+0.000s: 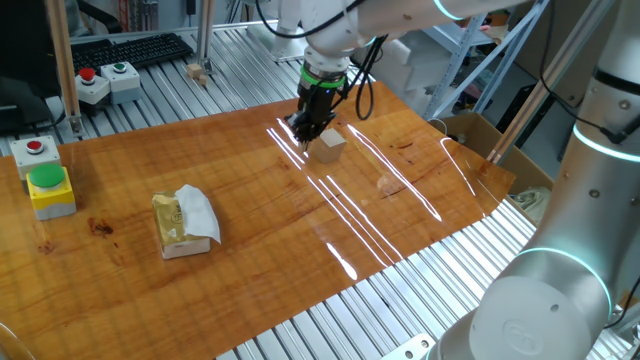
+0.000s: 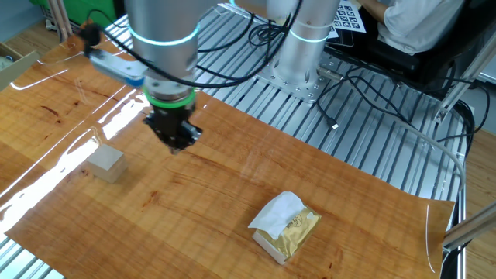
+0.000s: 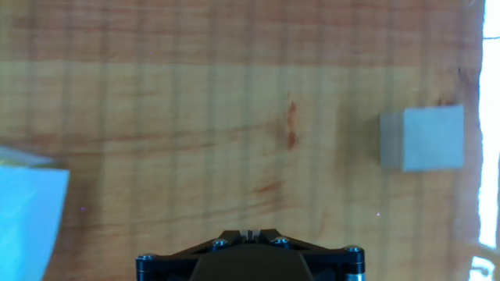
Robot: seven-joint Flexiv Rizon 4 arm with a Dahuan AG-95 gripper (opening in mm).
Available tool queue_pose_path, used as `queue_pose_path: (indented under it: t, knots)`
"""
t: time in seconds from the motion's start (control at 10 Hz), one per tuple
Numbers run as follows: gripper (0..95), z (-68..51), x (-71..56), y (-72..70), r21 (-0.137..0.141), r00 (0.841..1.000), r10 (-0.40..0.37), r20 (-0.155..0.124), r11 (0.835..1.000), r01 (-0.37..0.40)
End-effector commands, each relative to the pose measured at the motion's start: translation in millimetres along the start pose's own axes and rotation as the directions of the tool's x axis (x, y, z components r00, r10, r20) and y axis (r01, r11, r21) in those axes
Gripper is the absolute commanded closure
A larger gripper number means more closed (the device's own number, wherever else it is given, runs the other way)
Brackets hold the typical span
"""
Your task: Use the gripper to push the small block from left to right
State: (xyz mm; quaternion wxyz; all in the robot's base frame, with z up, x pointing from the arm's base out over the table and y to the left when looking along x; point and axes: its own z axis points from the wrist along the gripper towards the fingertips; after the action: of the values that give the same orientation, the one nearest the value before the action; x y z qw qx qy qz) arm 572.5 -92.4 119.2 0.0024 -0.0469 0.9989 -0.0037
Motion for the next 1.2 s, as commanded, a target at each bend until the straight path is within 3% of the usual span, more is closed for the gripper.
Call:
queue_pose_path:
  t: [0.1, 0.4, 0.5, 0.6, 0.7, 0.9, 1.2]
  knots:
    - [95.0, 1.7, -10.4, -16.3, -0.002, 1.000, -0.025, -0.002, 1.000, 0.025]
    - [95.0, 3.8, -24.9, -48.0, -0.004, 0.998, -0.067, 0.002, 0.998, 0.067]
    - [95.0, 4.3, -26.4, -52.2, -0.005, 0.997, -0.071, 0.003, 0.997, 0.071]
    - [95.0, 8.5, -30.3, -66.9, -0.006, 0.996, -0.090, 0.010, 0.996, 0.090]
    - [95.0, 18.0, -27.4, -71.0, -0.002, 0.995, -0.091, 0.035, 0.996, 0.091]
    - [95.0, 35.6, -21.7, -72.9, -0.008, 0.996, -0.085, 0.038, 0.996, 0.086]
    - [95.0, 37.7, -21.4, -72.4, -0.014, 0.999, -0.045, -0.004, 0.999, 0.045]
